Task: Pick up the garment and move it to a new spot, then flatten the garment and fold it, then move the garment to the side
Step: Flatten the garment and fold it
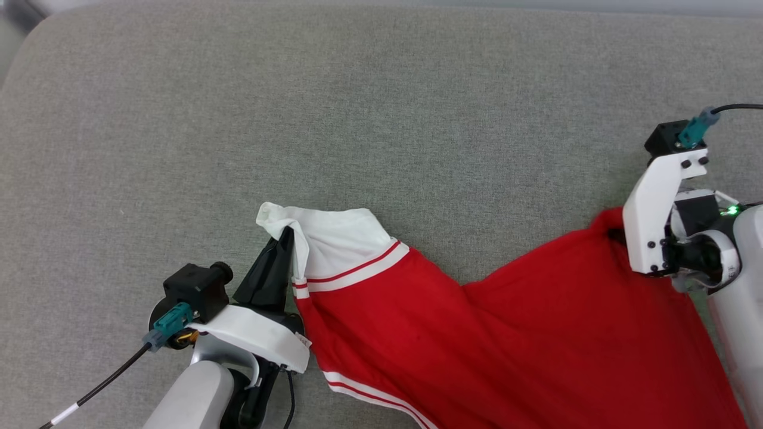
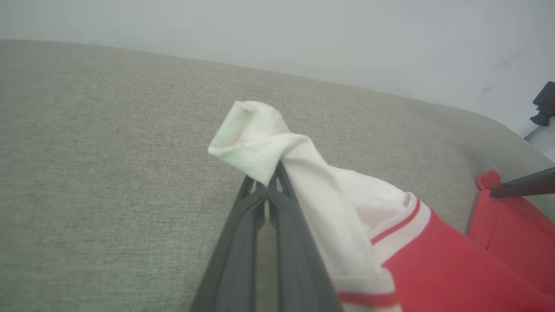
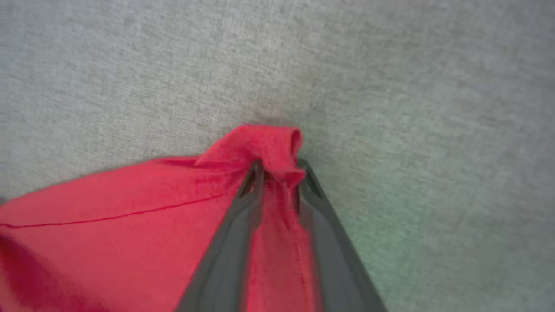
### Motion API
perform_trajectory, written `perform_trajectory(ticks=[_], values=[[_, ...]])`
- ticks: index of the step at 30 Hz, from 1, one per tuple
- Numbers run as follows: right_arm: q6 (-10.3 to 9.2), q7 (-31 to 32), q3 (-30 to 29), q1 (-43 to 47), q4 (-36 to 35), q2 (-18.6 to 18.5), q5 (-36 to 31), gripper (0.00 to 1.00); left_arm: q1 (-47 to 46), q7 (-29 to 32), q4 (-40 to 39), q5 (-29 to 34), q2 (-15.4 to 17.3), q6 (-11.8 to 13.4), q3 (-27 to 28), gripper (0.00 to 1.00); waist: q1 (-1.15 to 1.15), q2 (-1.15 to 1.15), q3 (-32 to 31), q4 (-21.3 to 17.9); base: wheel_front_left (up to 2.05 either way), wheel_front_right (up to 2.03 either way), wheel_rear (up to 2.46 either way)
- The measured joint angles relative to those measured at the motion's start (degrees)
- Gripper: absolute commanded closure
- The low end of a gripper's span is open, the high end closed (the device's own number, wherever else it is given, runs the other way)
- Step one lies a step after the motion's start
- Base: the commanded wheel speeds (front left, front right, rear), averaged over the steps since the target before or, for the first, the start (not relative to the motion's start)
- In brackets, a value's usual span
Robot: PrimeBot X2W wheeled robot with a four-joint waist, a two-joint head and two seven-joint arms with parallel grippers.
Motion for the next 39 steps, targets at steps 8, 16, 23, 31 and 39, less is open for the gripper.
perform_trajectory(ticks=[8, 16, 23, 31, 39], values=[[0.1, -7.7, 2.3, 1.6, 1.0, -0.6, 0.4, 1.0, 0.6, 0.1, 2.4, -0.7, 0.5, -0.1, 0.2, 1.0, 0.0, 0.0, -4.6, -0.4, 0.0, 0.0, 0.0], [0.1, -17.1, -0.1, 3.8, 2.3, -1.0, -1.8, 1.0, -3.0, 3.8, 6.3, -1.5, 2.4, -1.0, 0.4, 1.0, 0.0, 0.0, -14.0, -1.4, 0.0, 0.0, 0.0], [0.1, -23.0, -1.9, 2.0, 3.2, 0.0, -4.0, 1.0, -13.4, 6.6, 12.7, -1.2, 3.0, -2.1, 0.9, 1.0, -0.01, 0.0, -20.0, -3.8, 0.0, 0.0, 0.0], [0.11, -28.1, -3.1, -5.1, 5.1, 0.9, -6.8, 1.0, -27.6, 7.0, 24.0, -3.6, 2.4, -4.8, 3.6, 1.0, -0.01, 0.0, -19.8, -6.4, 0.0, 0.0, 0.0], [0.11, -33.0, -2.8, -16.9, 4.1, 0.4, -8.2, 1.0, -44.8, 7.5, 30.7, -2.8, 3.3, -6.3, 4.3, 1.0, -0.01, 0.0, -13.3, -7.3, 0.0, 0.0, 0.0]])
